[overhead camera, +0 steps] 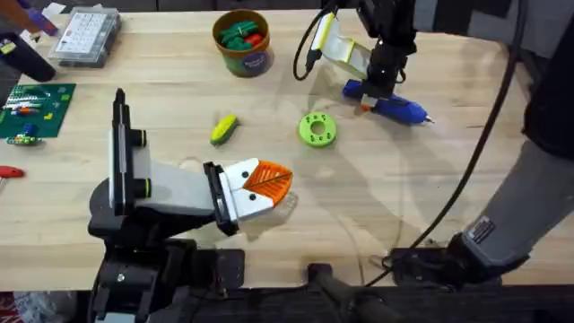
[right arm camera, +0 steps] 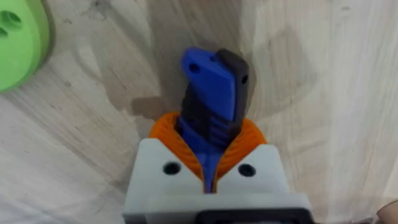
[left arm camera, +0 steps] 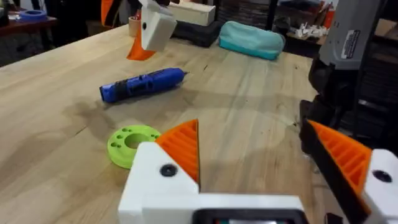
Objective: Pick up the gripper from the table and insert it into the empty holder that is missing its gripper. Then pick up a screw, insert it into the mounting hole, and use the screwdriver to tighten it. Finally, clean up the table by picking up the vegetable and placing it into the bucket.
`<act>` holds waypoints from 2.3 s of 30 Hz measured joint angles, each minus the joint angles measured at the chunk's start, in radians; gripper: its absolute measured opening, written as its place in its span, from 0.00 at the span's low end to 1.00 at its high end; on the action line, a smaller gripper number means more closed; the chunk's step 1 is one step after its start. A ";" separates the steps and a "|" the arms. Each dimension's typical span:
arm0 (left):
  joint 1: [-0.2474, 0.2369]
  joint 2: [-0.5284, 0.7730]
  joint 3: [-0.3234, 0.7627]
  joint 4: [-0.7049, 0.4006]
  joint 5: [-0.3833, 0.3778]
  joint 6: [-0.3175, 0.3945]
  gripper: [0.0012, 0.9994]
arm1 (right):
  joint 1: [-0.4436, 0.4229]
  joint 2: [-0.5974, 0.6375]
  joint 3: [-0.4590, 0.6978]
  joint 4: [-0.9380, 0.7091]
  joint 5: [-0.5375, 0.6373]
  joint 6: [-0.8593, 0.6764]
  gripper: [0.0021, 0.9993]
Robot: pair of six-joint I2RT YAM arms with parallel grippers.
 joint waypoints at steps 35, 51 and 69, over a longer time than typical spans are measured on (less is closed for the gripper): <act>0.000 0.000 0.000 0.001 -0.003 0.000 0.99 | 0.055 -0.266 0.010 -0.034 -0.078 0.148 1.00; 0.000 0.000 0.000 0.001 -0.003 0.000 0.99 | 0.055 -0.266 0.010 -0.034 -0.078 0.148 1.00; 0.000 0.000 0.000 0.001 -0.003 0.000 0.99 | 0.055 -0.266 0.010 -0.034 -0.078 0.148 1.00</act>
